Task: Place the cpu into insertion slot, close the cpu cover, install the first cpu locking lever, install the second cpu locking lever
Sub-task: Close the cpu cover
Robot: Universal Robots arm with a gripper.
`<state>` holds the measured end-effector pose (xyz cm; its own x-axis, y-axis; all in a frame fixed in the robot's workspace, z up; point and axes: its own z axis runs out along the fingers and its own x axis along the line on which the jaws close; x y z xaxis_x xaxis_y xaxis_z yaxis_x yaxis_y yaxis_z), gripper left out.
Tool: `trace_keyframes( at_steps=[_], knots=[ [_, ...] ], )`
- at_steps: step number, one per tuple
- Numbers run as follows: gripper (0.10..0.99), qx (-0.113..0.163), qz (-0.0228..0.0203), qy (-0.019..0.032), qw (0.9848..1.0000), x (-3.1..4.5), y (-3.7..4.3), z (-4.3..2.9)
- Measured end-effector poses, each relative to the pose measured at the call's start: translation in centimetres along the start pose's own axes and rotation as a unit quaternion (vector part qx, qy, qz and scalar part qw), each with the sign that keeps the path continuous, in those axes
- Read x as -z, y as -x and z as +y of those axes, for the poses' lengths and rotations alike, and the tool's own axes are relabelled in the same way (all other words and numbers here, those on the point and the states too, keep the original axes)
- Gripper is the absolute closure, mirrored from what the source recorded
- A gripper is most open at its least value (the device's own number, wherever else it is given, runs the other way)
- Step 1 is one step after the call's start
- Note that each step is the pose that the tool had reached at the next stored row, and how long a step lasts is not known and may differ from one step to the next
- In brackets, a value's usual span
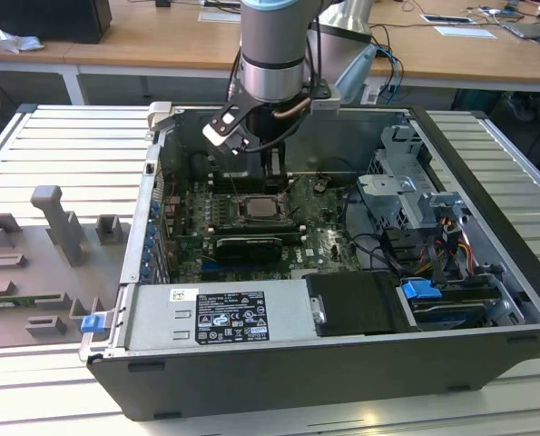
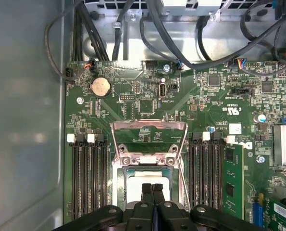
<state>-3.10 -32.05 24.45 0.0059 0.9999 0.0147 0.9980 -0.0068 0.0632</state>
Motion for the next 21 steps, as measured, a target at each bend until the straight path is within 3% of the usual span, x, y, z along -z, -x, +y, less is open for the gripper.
trace_keyframes(
  at_steps=[7,14,21],
  knots=[
    [0.98,0.0,0.0,0.0,1.0,0.74,-0.01,0.05],
    [0.98,0.0,0.0,0.0,1.0,1.99,-0.03,0.13],
    [0.98,0.0,0.0,0.0,1.0,2.62,-0.04,0.17]
  ],
)
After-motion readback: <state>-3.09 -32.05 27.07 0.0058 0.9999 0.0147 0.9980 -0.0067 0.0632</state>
